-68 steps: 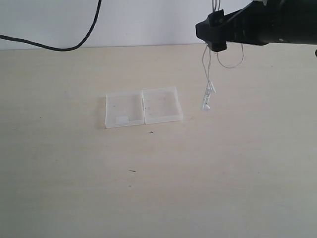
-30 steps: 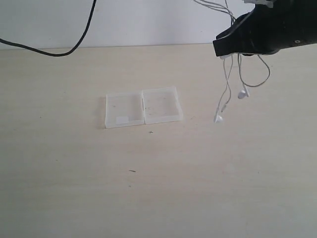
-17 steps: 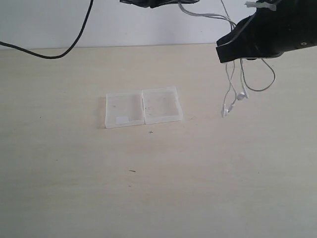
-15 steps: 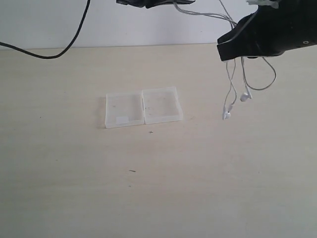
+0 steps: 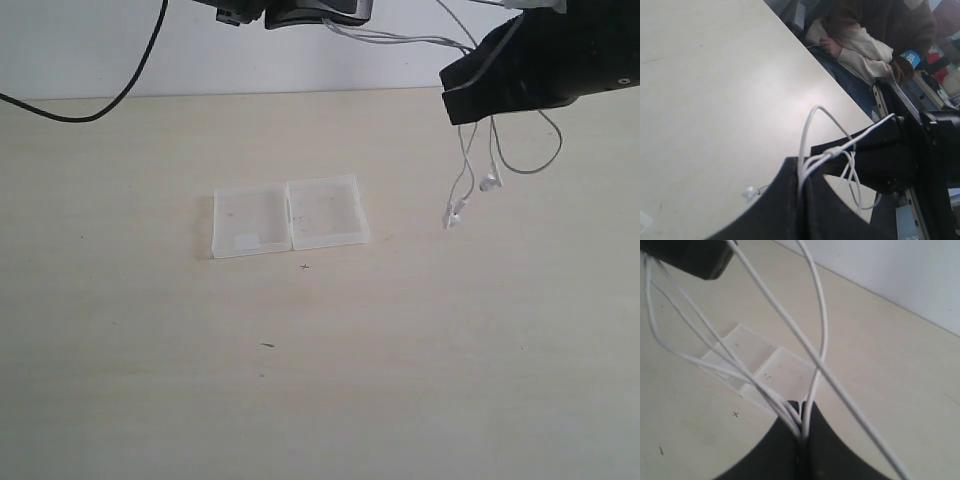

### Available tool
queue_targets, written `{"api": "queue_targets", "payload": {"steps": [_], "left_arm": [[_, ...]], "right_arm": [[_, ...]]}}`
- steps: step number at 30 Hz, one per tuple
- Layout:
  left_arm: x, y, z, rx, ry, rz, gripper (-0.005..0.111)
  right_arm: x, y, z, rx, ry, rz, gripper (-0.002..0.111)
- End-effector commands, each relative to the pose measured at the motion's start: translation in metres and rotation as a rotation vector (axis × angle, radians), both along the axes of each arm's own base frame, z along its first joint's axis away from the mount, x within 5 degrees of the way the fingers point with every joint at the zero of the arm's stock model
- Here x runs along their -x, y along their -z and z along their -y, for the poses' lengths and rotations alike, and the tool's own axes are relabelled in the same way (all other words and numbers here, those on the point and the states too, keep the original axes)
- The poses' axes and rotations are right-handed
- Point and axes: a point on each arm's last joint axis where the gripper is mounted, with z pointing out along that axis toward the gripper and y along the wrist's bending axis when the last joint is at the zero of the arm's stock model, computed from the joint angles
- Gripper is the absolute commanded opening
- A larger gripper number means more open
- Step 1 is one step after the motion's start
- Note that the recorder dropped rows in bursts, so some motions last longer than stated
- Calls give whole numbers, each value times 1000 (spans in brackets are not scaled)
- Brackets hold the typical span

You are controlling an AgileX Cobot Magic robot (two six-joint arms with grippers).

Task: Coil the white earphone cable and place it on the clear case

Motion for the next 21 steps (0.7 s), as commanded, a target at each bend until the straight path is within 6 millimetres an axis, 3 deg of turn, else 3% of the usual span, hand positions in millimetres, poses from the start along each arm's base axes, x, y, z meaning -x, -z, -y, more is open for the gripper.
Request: {"api": "queue_targets", "payload": {"steps": [1,6,13,21], "left_arm": [[-2,-3,-3,4,-5,8,0],[-6,7,-1,-5,7,-18,0],[-2,25,5,1,136,-84,0],[3,27,9,36,231,-107,0]], "right_arm": [[0,-4,1,28,-20,42,0],[-2,-8,1,24,-12,61,0],[-7,-33,-2,0,-26,119,0],[-17,-46,-8,-36,-34,112,0]]}}
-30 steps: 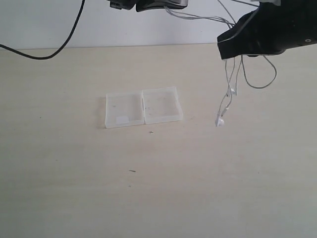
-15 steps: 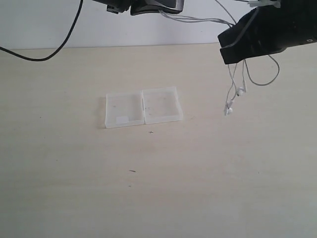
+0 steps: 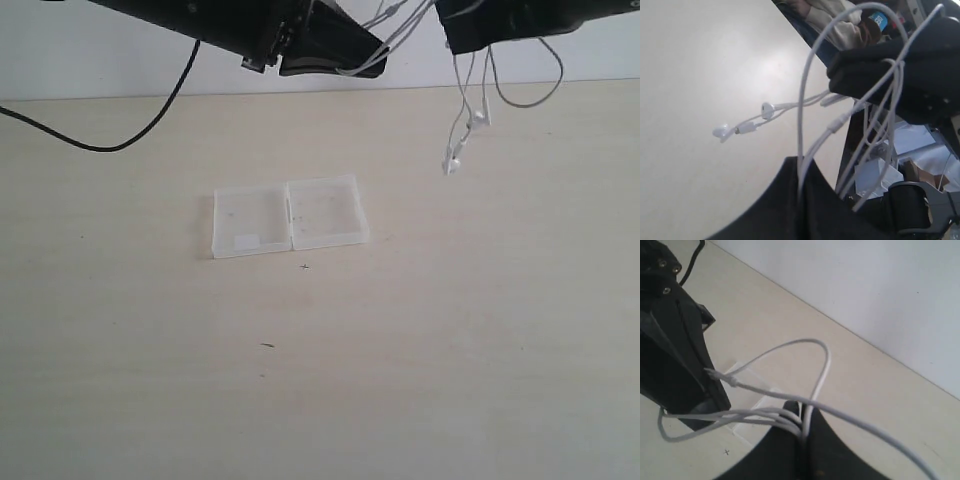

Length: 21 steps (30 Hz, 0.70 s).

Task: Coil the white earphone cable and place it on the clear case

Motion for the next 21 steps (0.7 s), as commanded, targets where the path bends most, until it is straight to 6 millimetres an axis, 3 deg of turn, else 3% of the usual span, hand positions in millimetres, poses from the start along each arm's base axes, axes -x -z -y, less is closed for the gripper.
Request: {"api": "queue_targets", "payload": {"steps": [1,9,17,19,21], "left_arm": [[4,-1,1,7,64,20,0],[3,-8,3,91,66,54,0],[3,-8,3,86,72,68,0],[3,-7,3,77,73,71,3],[3,-7,3,77,73,71,13]], "right_arm": [[-10,-2,-3,-28,15,-16,0],[-17,12,-11,-45,-16,-119,0],[-19,12,-10,-47,-3,-105,0],[-19,11,-10,-48,3,-97,0],[-19,11,-10,-49,5,-95,0]]}}
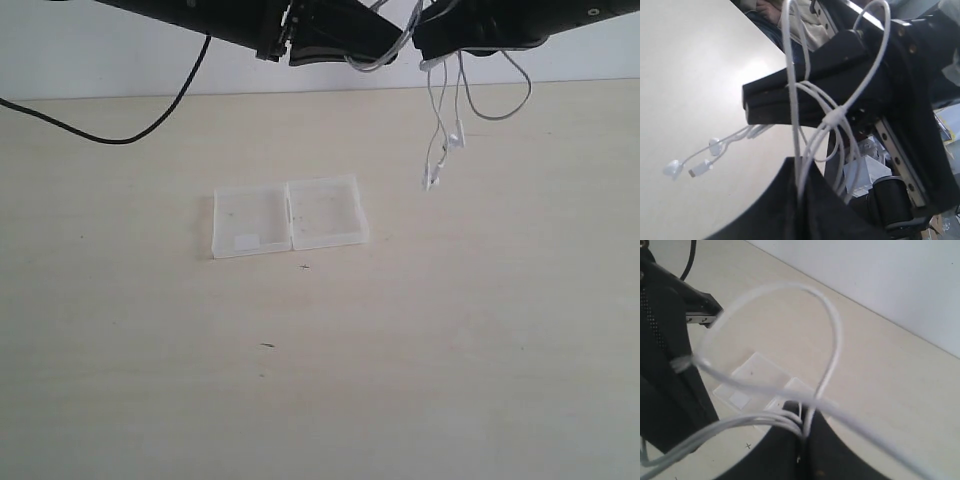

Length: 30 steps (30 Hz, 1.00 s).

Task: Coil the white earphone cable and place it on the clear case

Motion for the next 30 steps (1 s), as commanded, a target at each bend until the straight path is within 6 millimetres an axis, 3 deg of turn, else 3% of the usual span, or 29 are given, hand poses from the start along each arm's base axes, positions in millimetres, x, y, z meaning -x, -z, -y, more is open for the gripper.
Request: {"api": "queue_targets", "payload": {"steps": [1,6,15,30], "left_arm": [[0,-1,0,1,8,10,18],[0,-1,0,4,10,8,45],[-2,-1,0,1,-30,-10,66],[-10,-11,-1,33,-97,12,67]], "right_arm": [[-3,-5,1,-13,18,23,0],[-2,-4,1,-11,17,22,0],[1,-1,1,25,-20,-2,0],[3,7,7,142,-18,-44,0]]}}
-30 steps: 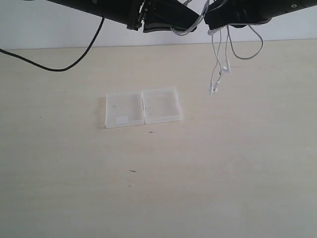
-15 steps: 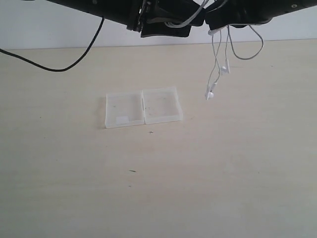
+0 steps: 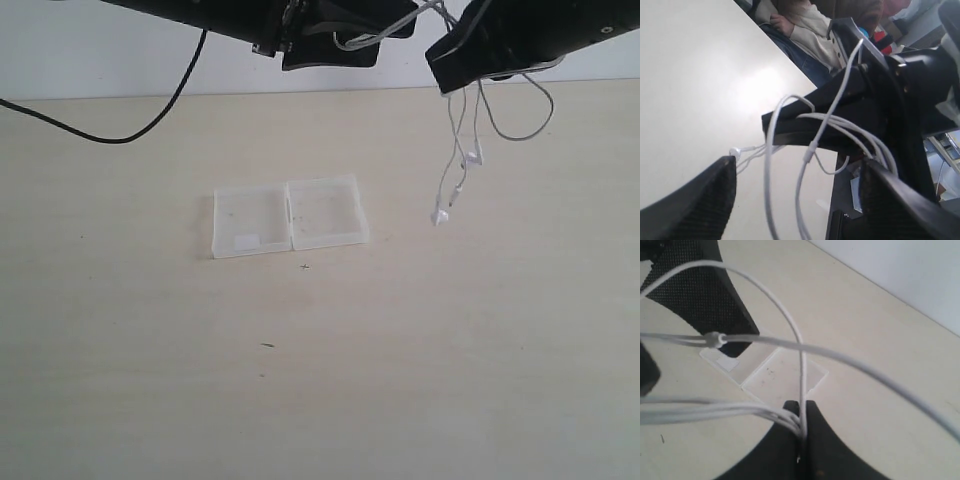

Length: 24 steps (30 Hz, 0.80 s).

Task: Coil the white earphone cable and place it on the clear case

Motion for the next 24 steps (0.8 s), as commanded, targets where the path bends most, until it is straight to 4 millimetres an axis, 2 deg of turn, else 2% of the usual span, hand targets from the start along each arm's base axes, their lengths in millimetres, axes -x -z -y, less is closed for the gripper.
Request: {"api": "queue_targets", "payload": {"steps": [1,8,12,15,18,21,24], "left_arm": [[-5,-11,-1,31,-38,15,67],[-8,-24,0,42,-36,46,67],[-10,-25,-4,43,-46,42,67],[-12,-30,-17,52,-65,39,67],[-14,-41,-41,62,-93,61,65],[-15,-55,-75,70,-141,95,50],[-9,-72,-107,90,-168,148,26]], "right_arm": [[-1,-1,2,24,-6,2,0],[-1,0,4,54,9,-8,0],[-1,2,7,82,21,-10,0],[-1,3,8,116,12,-8,0],[-1,2,10,162,-7,-10,0],[-7,0,8,197,-37,-44,0],[-18,-4,3,224,-76,-101,0]]}}
